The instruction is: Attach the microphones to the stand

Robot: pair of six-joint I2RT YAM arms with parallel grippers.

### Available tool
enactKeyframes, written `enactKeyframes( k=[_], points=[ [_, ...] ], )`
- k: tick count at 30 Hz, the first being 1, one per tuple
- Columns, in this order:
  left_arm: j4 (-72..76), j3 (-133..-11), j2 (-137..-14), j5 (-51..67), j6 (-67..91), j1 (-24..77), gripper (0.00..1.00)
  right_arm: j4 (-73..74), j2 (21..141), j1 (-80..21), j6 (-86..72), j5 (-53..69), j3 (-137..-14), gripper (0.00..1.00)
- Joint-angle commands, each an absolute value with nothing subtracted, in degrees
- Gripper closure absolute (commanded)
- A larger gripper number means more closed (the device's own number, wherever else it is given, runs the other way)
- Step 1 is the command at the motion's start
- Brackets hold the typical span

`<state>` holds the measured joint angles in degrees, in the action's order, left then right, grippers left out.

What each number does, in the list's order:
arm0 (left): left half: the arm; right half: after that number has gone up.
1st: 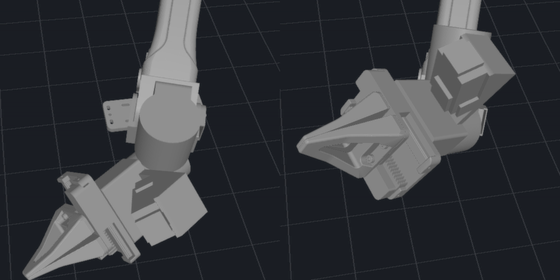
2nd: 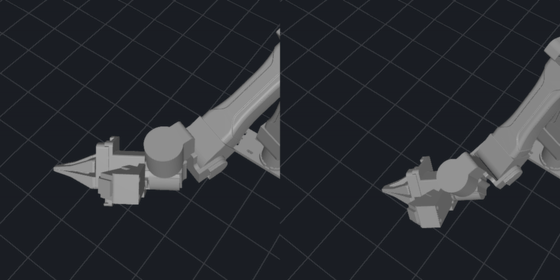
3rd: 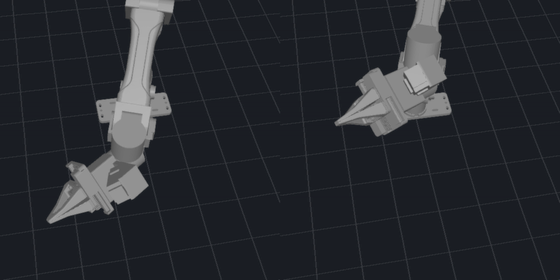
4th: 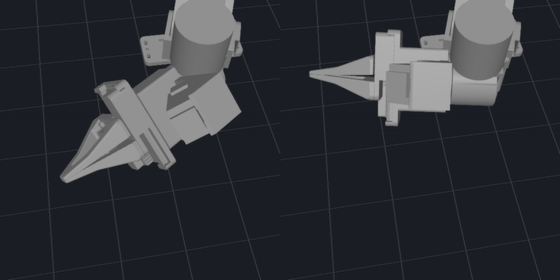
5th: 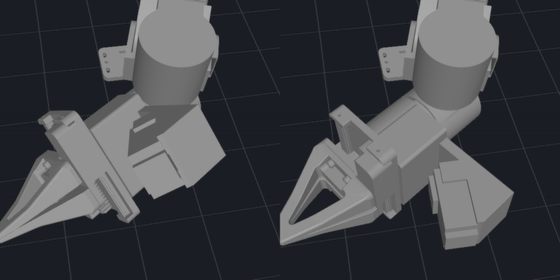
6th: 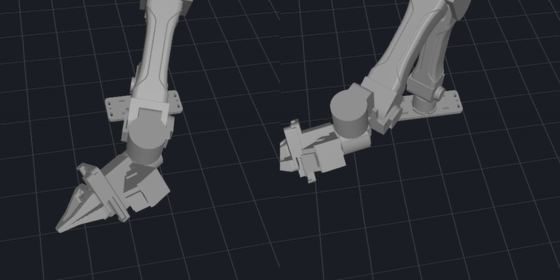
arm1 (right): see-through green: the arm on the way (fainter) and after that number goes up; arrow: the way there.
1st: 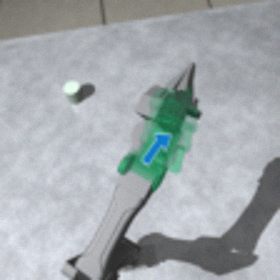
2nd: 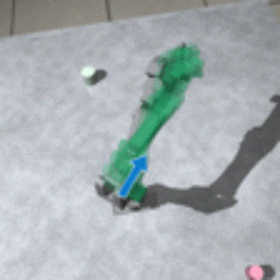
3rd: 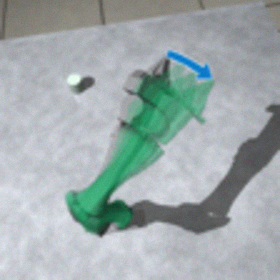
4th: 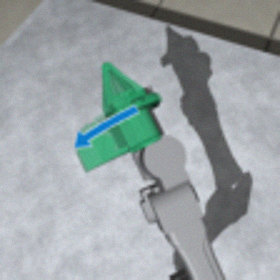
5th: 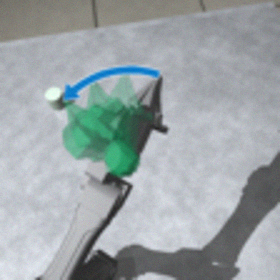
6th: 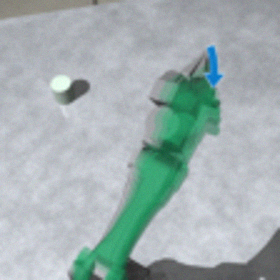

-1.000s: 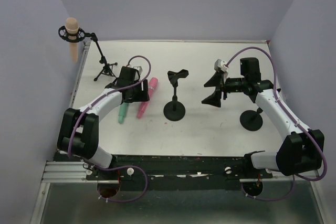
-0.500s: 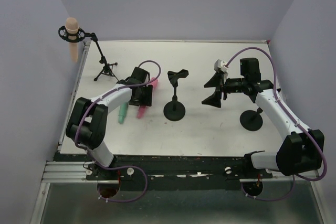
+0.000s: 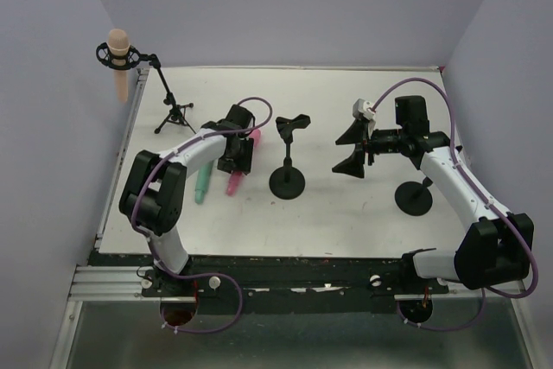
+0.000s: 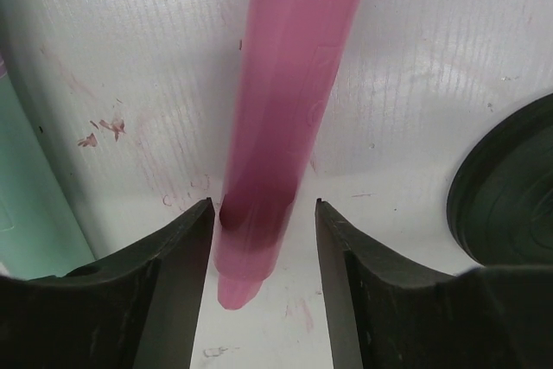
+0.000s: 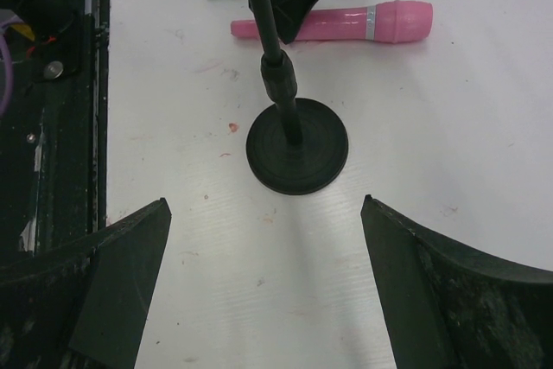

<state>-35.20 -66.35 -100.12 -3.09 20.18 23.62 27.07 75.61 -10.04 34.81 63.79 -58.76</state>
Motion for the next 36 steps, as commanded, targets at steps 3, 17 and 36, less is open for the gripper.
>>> enactKeyframes(
  k=[3, 17, 36],
  points=[
    [-40.42, -70.40, -102.65, -3.26, 19.78, 23.99, 0.46, 29.62, 75.15, -9.67, 36.30, 65.74, -60.03, 0.00],
    [-37.01, -56.97, -93.87, -0.09, 27.68, 28.56, 0.68, 30.59, 75.15, -9.58, 37.18, 66.44, -60.38, 0.00],
    [-33.22, -52.12, -94.13, -0.88, 29.97, 31.03, 0.62, 31.02, 75.67, -9.40, 37.62, 66.62, -60.38, 0.00]
  ],
)
